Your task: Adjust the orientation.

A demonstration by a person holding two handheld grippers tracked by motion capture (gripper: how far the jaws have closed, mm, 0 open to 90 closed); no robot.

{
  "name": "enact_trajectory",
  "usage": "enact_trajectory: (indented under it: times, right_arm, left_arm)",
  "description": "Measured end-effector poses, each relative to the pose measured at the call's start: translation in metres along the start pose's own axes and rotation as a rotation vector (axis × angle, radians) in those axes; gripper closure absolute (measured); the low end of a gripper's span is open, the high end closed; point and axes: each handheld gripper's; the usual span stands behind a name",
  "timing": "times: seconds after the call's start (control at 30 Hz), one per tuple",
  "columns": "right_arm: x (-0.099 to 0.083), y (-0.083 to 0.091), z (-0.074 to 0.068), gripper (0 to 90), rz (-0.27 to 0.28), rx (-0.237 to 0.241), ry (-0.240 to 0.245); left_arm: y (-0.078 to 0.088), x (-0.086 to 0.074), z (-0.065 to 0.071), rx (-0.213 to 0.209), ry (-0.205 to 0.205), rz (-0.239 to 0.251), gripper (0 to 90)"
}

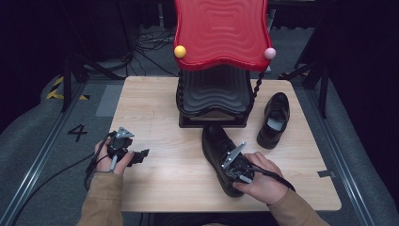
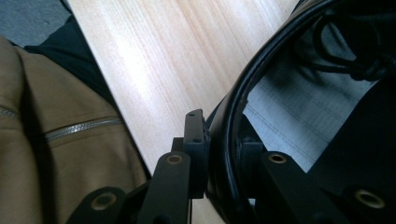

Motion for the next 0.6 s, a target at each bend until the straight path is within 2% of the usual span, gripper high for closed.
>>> enact_trajectory:
  times: [0.3, 0.43, 0.5, 0.57, 0.6]
  right_arm:
    - [-0.0028, 0.004, 0.0007, 82.9, -0.007, 0.076, -0.028]
    - [-0.0028, 0.0047, -0.0015, 82.0, -0.014, 0.077, -0.026]
    - [-0.003, 0.0036, -0.0009, 78.6, -0.015, 0.082, -0.026]
    - [-0.0039, 0.0059, 0.0004, 73.5, 0.005, 0.097, -0.042]
    - [-0.0043, 0.0085, 0.0015, 72.1, 0.02, 0.088, -0.032]
  left_arm:
    - [0.0009, -0.0001, -0.0006, -0.002, 0.001, -0.001, 21.7]
    - [-0.0003, 0.0005, 0.0, -0.007, 0.0, -0.001, 21.7]
    - [-0.0006, 0.0008, 0.0001, -0.007, 0.0, 0.0, 21.7]
    - [-0.0005, 0.0009, -0.0001, -0.005, -0.001, 0.003, 21.7]
    - [-0.0003, 0.0009, -0.0002, -0.007, 0.0, 0.0, 21.7]
Point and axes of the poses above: each handheld gripper's, and its own axes: y roughly backward along the jaws, x roughly out of its top, z roughly to its right, and after that the axes turned 4 degrees about -x, right-handed
